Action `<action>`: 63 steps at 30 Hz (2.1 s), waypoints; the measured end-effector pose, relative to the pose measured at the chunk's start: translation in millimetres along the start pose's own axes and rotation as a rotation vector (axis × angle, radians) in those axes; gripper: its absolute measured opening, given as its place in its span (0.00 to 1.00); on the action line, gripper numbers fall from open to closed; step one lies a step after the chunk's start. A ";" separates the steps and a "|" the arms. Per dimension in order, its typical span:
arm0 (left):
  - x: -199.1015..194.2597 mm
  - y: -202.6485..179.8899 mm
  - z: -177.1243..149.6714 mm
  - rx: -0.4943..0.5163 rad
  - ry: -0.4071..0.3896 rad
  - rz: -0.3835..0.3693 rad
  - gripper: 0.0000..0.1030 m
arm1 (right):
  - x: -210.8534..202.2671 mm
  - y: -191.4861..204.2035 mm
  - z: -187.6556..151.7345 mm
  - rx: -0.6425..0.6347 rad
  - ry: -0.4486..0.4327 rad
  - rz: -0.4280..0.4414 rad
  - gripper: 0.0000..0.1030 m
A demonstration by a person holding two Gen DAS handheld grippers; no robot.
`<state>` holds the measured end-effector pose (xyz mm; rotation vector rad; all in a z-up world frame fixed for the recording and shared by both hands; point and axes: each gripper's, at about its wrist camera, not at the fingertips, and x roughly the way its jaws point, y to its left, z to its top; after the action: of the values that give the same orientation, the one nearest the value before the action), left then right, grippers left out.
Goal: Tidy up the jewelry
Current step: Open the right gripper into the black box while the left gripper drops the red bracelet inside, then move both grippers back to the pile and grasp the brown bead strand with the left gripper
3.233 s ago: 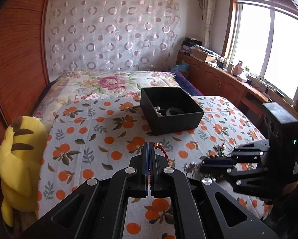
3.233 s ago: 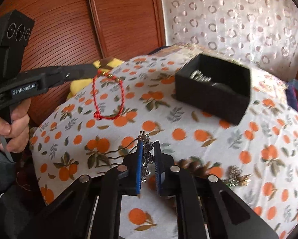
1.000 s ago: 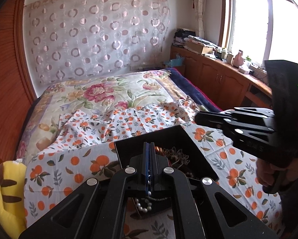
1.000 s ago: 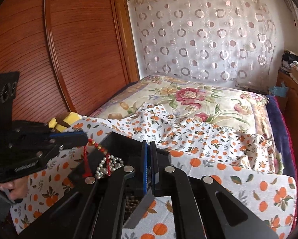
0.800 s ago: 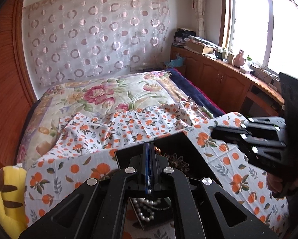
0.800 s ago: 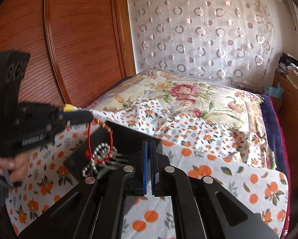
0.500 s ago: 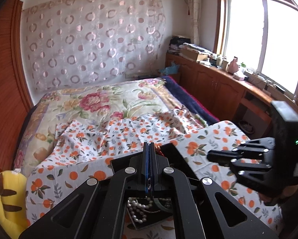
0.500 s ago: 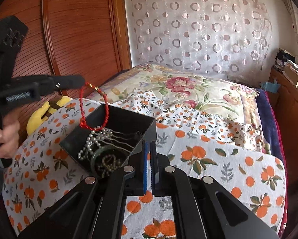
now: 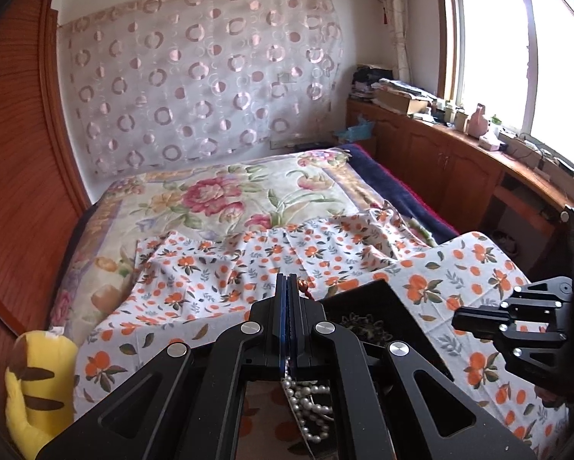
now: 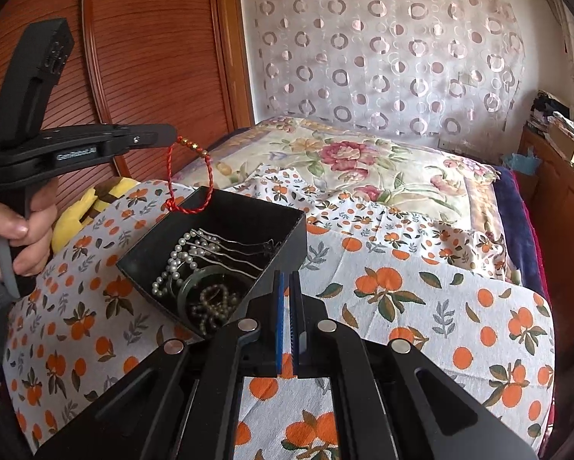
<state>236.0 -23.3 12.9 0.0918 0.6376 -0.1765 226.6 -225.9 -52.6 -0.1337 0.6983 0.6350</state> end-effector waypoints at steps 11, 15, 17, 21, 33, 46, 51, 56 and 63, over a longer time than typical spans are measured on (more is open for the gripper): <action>-1.0 -0.9 -8.9 -0.007 0.012 -0.016 0.22 | -6.9 3.3 -7.9 0.011 0.008 -0.004 0.04; -13.1 -5.8 -23.3 -0.012 0.022 -0.034 0.28 | -17.9 5.9 -18.0 0.026 0.006 -0.009 0.04; -22.6 -10.7 -34.4 -0.005 0.026 -0.044 0.29 | -24.8 7.5 -26.3 0.036 0.009 -0.011 0.04; -41.0 -22.1 -58.1 0.003 0.037 -0.069 0.30 | -35.7 14.4 -44.7 0.047 0.024 -0.016 0.04; -68.6 -55.7 -120.9 0.027 0.107 -0.156 0.38 | -60.5 34.9 -96.4 0.072 0.050 -0.058 0.13; -59.5 -85.6 -160.7 0.060 0.223 -0.245 0.36 | -82.8 47.6 -130.4 0.097 0.064 -0.066 0.14; -49.2 -95.1 -169.8 0.078 0.262 -0.228 0.28 | -85.9 55.5 -134.2 0.086 0.073 -0.065 0.15; -49.1 -96.1 -170.7 0.096 0.245 -0.215 0.12 | -85.2 59.1 -132.1 0.084 0.072 -0.060 0.15; -80.5 -82.3 -164.3 0.026 0.141 -0.225 0.12 | -69.7 64.4 -129.4 0.084 0.106 -0.048 0.15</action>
<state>60.8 -70.2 -72.8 0.0579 0.7860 -0.3987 75.7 -250.3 -101.5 -0.1069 0.8205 0.5553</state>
